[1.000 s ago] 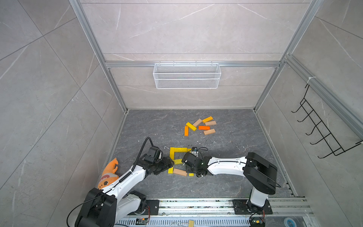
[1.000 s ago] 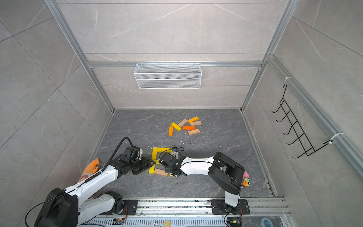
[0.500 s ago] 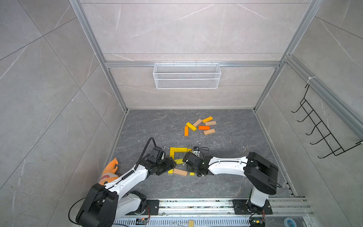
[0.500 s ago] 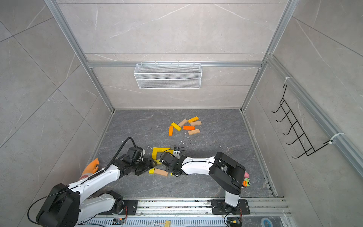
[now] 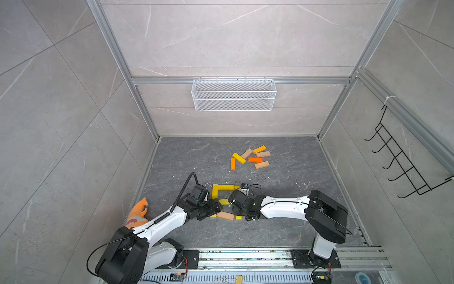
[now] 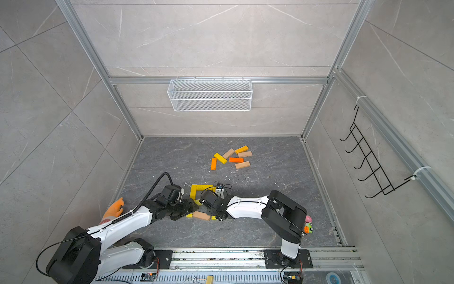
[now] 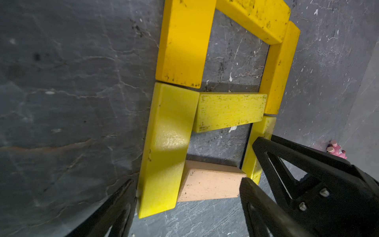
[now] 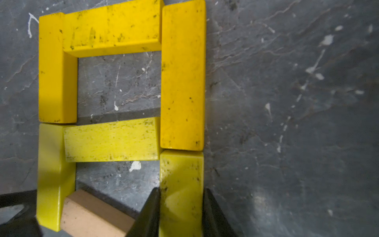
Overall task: Assemble the number 8 with building blocks
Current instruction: Adjust the building block at the center of the board.
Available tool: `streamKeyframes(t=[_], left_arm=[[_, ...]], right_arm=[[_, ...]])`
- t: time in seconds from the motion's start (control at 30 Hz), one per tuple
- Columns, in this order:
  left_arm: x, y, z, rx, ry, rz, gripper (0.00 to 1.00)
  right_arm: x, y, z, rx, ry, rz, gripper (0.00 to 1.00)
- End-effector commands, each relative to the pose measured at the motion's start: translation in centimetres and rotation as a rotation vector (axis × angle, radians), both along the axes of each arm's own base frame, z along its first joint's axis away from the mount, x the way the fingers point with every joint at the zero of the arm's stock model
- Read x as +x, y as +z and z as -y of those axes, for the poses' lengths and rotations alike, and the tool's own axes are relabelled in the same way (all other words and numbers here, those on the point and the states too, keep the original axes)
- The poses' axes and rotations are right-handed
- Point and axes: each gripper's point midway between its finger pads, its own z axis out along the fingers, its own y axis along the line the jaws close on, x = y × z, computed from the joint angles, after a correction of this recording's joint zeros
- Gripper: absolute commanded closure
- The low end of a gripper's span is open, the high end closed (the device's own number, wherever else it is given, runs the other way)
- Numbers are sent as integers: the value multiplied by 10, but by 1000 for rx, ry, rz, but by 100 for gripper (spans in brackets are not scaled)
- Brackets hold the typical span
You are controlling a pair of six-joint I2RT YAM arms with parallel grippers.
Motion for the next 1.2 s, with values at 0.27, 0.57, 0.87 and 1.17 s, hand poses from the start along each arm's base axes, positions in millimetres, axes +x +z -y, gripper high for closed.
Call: streamKeyframes(t=[0.27, 0.57, 0.87, 1.17], left_arm=[[3, 5, 9, -16, -5, 16, 18], [3, 6, 12, -21, -12, 19, 18], [5, 8, 10, 0, -13, 26, 18], [14, 18, 0, 67, -7, 68, 18]], right_arm=[[4, -7, 3, -28, -18, -5, 69], [7, -5, 11, -62, -49, 11, 66], [7, 0, 6, -25, -34, 18, 55], [1, 15, 6, 47, -26, 24, 52]])
